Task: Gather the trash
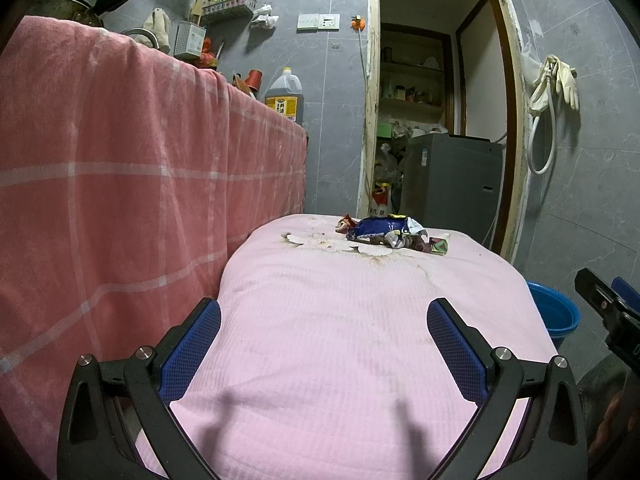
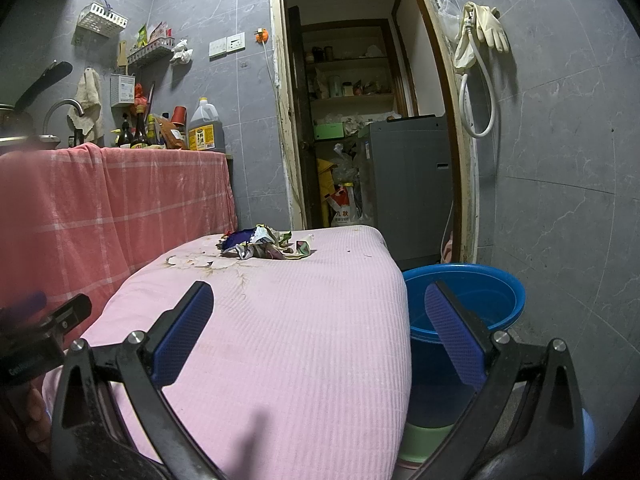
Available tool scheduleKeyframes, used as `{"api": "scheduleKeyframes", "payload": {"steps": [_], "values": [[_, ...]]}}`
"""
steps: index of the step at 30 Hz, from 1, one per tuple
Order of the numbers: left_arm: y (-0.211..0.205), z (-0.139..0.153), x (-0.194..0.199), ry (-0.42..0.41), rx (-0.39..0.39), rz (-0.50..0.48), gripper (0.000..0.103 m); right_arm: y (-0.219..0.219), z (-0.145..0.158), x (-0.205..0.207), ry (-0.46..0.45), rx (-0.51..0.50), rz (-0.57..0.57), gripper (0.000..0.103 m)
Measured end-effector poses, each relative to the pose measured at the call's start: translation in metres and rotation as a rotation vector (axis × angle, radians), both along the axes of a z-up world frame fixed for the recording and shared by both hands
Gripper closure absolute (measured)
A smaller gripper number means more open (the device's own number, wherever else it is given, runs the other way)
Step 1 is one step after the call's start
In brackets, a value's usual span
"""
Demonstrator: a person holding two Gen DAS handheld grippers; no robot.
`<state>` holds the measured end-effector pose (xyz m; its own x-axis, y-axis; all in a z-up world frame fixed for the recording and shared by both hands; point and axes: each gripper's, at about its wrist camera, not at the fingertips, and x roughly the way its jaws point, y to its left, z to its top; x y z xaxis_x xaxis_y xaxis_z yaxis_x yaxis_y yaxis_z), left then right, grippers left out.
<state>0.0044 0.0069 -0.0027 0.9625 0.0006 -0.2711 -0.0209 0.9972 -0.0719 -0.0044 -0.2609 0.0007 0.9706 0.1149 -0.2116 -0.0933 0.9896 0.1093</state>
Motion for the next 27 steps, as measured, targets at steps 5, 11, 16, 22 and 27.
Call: {"api": "scheduleKeyframes", "payload": {"steps": [5,11,16,22,27], "values": [[0.0,-0.002,-0.002,0.004,0.002,-0.003,0.002,-0.001,0.0,0.001,0.0,0.006,0.002,0.0],[0.001,-0.008,-0.001,0.004,-0.005,-0.001,0.002,-0.006,0.005,-0.002,-0.001,0.013,0.006,0.0],[-0.002,-0.005,-0.001,-0.003,-0.012,0.005,0.002,-0.005,0.006,-0.002,-0.008,0.026,0.016,0.0],[-0.004,0.008,0.007,-0.021,-0.027,-0.013,0.002,-0.005,0.015,0.002,-0.031,0.049,0.037,0.0],[-0.003,0.024,0.017,-0.05,-0.06,-0.028,0.002,-0.003,0.03,0.011,-0.082,0.054,0.05,0.0]]}}
